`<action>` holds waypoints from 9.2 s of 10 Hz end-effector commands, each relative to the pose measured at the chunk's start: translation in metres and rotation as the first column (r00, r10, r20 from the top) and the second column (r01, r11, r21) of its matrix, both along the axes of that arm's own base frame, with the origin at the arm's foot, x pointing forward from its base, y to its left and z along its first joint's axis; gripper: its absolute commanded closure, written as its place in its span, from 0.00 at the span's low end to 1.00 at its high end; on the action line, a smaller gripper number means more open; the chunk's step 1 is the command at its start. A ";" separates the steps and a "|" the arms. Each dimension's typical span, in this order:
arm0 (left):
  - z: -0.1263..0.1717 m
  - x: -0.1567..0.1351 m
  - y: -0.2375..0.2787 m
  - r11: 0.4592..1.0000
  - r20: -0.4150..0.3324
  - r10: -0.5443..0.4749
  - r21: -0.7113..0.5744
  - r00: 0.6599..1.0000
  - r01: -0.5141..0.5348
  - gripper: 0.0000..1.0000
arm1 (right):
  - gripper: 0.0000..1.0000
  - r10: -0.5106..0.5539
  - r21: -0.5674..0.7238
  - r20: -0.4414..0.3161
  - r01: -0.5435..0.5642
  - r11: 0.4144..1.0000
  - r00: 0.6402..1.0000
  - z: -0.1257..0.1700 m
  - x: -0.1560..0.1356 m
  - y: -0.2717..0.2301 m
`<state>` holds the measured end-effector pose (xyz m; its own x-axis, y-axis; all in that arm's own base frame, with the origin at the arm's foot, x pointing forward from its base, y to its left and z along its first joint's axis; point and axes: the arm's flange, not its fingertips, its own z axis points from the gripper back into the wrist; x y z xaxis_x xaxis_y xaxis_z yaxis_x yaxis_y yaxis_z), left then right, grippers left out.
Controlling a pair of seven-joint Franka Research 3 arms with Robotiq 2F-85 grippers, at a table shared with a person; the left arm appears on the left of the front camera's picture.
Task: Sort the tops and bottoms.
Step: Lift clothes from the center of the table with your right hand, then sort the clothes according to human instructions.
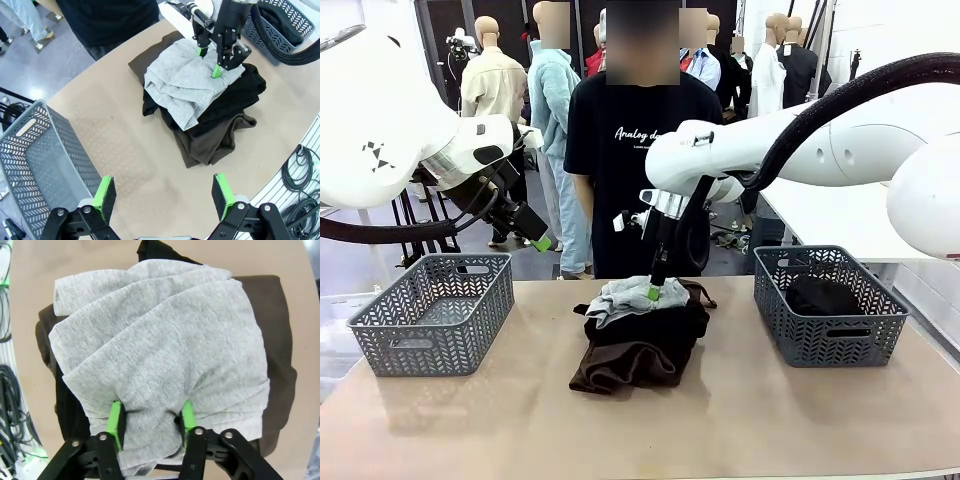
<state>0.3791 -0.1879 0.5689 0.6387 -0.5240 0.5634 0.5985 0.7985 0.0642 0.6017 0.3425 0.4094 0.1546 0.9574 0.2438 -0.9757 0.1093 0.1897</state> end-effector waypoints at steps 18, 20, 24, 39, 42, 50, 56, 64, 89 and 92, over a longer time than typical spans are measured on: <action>0.001 0.000 0.002 1.000 0.000 0.001 0.001 1.000 -0.001 0.00 | 1.00 -0.033 -0.016 0.285 0.039 0.999 0.958 0.150 0.007 0.001; 0.001 0.000 0.002 1.000 0.000 0.001 0.001 1.000 -0.001 0.00 | 1.00 -0.009 -0.012 0.329 0.014 1.000 0.944 0.190 0.004 0.001; 0.001 0.000 0.002 1.000 0.000 0.001 0.001 1.000 -0.001 0.00 | 1.00 -0.018 0.016 0.320 0.013 1.000 0.947 0.181 -0.002 -0.004; 0.001 0.000 0.002 1.000 0.000 0.001 0.001 1.000 -0.001 0.00 | 1.00 0.076 -0.083 0.702 -0.024 0.996 0.708 0.330 -0.033 0.008; 0.001 0.000 0.002 1.000 0.000 0.001 0.001 1.000 -0.001 0.00 | 1.00 0.074 -0.119 0.703 0.014 0.993 0.707 0.325 -0.037 0.000; 0.001 0.000 0.002 1.000 0.000 0.001 0.001 1.000 -0.001 0.00 | 1.00 0.074 -0.119 0.703 0.014 0.993 0.707 0.325 -0.037 0.000; 0.001 0.000 0.002 1.000 0.000 0.001 0.001 1.000 -0.001 0.00 | 1.00 0.074 -0.119 0.703 0.014 0.993 0.707 0.325 -0.037 0.000; 0.001 0.000 0.002 1.000 0.000 0.001 0.001 1.000 -0.001 0.00 | 1.00 0.074 -0.119 0.703 0.014 0.993 0.707 0.325 -0.037 0.000; 0.024 -0.053 0.110 0.996 0.015 0.018 0.088 1.000 -0.020 0.00 | 1.00 0.074 -0.119 0.703 0.014 0.993 0.707 0.325 -0.037 0.000; 0.031 -0.093 0.158 0.990 0.063 0.109 0.077 0.992 -0.114 0.00 | 1.00 0.074 -0.119 0.703 0.014 0.993 0.707 0.325 -0.037 0.000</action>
